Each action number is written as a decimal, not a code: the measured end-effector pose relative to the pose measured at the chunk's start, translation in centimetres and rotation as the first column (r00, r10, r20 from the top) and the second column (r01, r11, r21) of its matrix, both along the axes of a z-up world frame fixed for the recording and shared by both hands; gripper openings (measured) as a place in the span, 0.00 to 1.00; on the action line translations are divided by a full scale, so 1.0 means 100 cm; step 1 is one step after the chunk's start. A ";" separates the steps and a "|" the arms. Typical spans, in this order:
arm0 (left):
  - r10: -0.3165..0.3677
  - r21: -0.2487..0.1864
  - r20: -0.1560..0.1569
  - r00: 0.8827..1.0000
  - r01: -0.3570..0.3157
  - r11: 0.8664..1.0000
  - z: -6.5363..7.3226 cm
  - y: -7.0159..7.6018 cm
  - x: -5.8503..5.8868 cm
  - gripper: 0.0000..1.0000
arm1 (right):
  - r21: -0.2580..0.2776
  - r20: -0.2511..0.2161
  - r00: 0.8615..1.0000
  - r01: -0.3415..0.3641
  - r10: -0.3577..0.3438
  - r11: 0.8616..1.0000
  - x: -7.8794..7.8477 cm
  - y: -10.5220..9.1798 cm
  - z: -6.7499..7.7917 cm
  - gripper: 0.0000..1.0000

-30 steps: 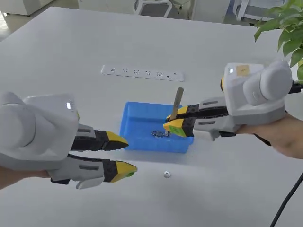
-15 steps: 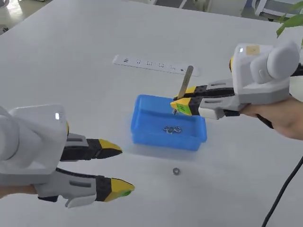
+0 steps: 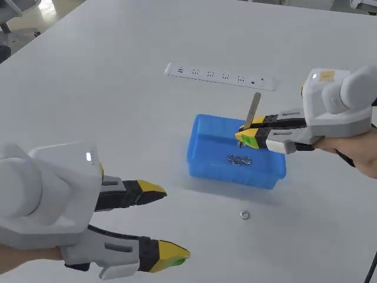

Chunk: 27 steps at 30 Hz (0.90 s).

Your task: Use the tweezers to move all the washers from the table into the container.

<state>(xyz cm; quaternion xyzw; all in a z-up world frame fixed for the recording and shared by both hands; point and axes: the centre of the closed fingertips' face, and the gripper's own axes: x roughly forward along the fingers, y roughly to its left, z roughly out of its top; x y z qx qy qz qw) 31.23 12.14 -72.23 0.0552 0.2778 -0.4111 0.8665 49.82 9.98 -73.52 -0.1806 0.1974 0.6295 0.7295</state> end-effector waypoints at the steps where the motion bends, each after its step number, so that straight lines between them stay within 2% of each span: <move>1: 0.005 0.001 -0.002 1.000 -0.005 1.000 0.000 0.001 -0.001 0.59 | -0.006 0.002 1.000 -0.003 0.003 1.000 0.000 0.000 -0.002 0.09; 7: 0.025 0.004 -0.007 1.000 -0.024 1.000 0.001 0.003 -0.002 0.60 | -0.008 0.005 1.000 -0.014 0.014 1.000 -0.003 0.002 -0.009 0.09; 13: 0.018 0.013 -0.027 0.999 -0.017 1.000 -0.001 0.003 -0.004 0.58 | -0.017 0.006 1.000 -0.015 0.015 1.000 -0.003 0.001 -0.015 0.09; 27: 0.029 0.006 -0.022 0.999 -0.029 1.000 0.004 0.006 -0.001 0.59 | -0.025 0.008 1.000 -0.010 0.010 1.000 -0.006 -0.002 -0.022 0.10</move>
